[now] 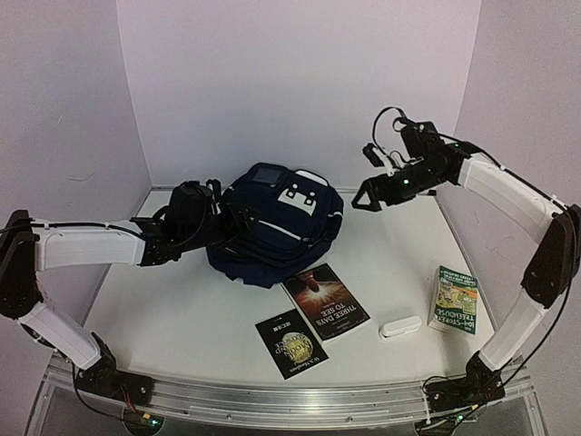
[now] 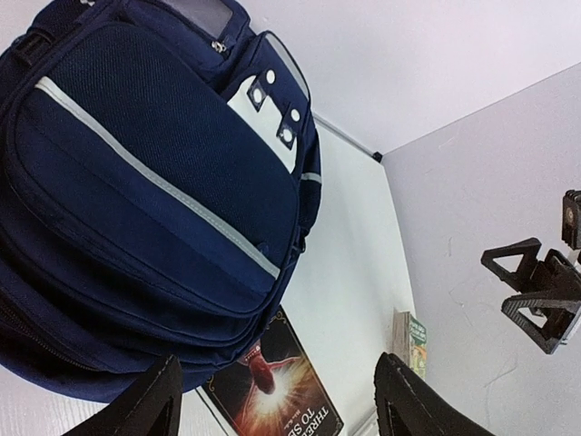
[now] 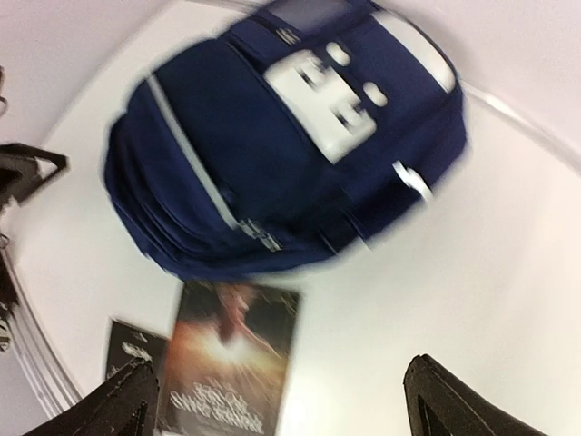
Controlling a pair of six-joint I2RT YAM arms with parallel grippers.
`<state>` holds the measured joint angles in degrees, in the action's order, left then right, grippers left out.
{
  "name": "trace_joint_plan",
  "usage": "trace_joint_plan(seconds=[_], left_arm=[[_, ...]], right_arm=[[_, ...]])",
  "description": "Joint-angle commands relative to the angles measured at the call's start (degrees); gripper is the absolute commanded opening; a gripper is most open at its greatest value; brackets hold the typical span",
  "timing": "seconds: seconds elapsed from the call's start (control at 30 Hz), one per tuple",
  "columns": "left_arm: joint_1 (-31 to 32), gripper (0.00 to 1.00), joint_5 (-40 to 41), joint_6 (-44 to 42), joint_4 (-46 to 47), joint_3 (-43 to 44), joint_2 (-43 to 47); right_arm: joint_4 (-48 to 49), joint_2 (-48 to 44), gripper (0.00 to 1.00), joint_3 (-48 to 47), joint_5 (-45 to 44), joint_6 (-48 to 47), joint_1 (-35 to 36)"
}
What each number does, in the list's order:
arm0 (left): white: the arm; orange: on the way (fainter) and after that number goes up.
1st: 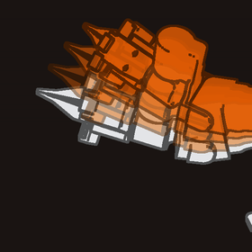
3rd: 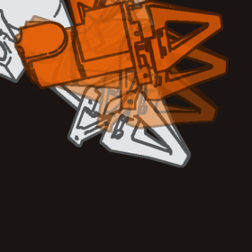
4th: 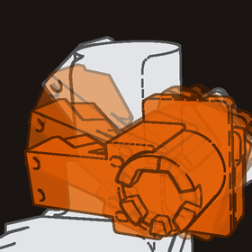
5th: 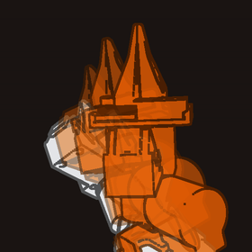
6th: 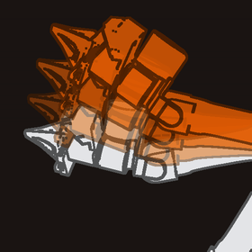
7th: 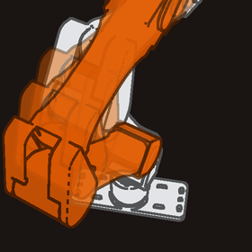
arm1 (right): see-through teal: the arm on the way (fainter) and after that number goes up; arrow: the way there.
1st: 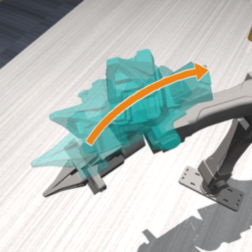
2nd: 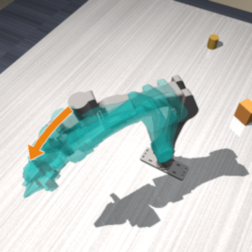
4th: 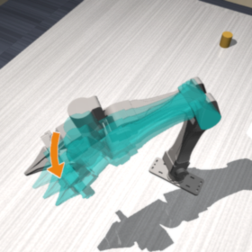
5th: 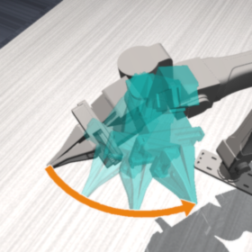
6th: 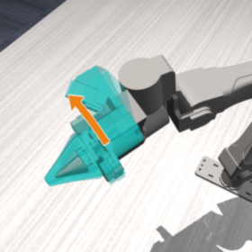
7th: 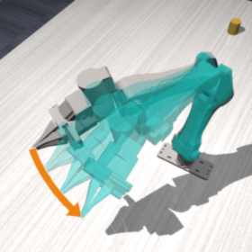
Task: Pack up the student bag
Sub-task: Place the book in the student bag, then move the book to the center of the board.
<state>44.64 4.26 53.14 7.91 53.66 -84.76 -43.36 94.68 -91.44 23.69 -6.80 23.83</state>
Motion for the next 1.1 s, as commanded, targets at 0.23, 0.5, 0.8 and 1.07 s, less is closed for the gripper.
trace_joint_plan(seconds=[0.23, 0.5, 0.8, 1.07], left_arm=[[0.4, 0.74, -2.6, -2.7, 3.3, 3.9, -2.5], [0.4, 0.75, -2.2, -2.9, 3.5, 3.7, -2.1], [0.4, 0.75, -1.6, -2.4, 4.7, 3.3, -2.3], [0.3, 0.75, -1.4, -2.6, 5.7, 3.4, -2.3]], right_arm=[[-22.4, -9.6, 0.96, 16.2, -7.9, -18.9, -14.4], [-25.2, -11.3, 0.96, 25.5, -18.9, -29.5, -24.8], [-24.1, -11.9, 0.97, 37.5, -30.8, -43.8, -31.5], [-22.3, -12.0, 0.97, 44.5, -35.9, -49.9, -31.9]])
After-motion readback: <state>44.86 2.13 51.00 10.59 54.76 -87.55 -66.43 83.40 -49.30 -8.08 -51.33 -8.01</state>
